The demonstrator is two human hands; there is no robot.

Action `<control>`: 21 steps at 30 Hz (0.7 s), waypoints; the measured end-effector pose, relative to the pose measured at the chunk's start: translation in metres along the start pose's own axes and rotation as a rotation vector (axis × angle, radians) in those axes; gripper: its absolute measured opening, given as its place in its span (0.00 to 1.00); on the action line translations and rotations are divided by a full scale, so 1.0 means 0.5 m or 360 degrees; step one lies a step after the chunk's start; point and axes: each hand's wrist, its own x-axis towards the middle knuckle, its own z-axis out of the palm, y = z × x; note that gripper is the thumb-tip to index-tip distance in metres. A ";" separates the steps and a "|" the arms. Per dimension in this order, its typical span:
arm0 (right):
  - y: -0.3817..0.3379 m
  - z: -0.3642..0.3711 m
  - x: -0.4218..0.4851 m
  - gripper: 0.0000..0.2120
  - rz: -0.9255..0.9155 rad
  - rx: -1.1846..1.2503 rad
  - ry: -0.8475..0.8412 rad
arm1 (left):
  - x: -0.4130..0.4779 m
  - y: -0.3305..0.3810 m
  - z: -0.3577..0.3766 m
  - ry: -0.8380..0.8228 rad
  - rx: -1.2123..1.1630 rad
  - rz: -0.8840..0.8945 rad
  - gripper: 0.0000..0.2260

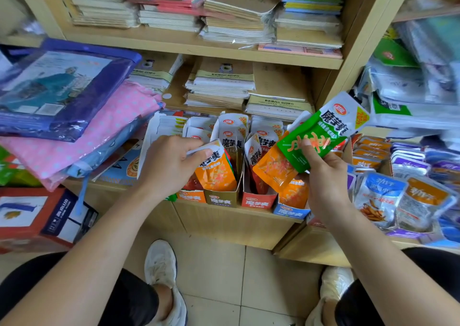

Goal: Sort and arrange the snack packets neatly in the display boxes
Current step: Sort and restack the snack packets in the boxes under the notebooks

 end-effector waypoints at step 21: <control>-0.007 0.014 -0.045 0.09 -0.0215 -0.0315 -0.0144 | -0.011 -0.088 -0.053 0.0857 -0.0637 -0.0325 0.14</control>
